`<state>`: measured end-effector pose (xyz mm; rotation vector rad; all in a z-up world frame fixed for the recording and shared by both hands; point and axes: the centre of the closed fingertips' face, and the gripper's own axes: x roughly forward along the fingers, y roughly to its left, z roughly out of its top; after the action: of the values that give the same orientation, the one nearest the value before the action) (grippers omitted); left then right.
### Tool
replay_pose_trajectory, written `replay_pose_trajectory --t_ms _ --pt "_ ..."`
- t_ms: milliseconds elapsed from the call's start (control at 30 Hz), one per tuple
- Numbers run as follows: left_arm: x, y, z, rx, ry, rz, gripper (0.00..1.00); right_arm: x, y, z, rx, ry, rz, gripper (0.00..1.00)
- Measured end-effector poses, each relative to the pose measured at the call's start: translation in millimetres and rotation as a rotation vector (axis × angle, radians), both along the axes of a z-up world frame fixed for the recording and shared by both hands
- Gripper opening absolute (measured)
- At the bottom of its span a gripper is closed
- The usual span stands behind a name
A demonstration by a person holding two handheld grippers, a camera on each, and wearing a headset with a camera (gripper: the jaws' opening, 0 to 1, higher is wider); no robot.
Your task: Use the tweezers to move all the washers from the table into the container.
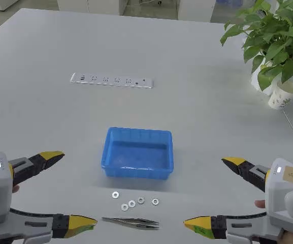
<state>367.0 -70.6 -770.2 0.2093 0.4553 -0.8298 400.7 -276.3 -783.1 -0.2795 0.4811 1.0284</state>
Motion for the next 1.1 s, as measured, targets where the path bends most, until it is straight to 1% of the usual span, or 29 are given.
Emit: replay_pose_trajectory --t_ms 567,900,1100 --pt "-1.4 -1.6 0.1 0.002 0.0 -0.004 0.97 -0.2 -0.4 1.1 0.003 -0.002 -0.002 1.0" --pt "-0.6 -0.6 1.2 0.003 -0.006 -0.008 0.96 0.6 -0.2 0.9 0.003 -0.003 -0.001 1.0" --pt "-1.1 -1.8 -0.7 0.006 -0.003 -0.016 0.95 1.1 0.1 0.2 0.0 -0.004 0.001 1.0"
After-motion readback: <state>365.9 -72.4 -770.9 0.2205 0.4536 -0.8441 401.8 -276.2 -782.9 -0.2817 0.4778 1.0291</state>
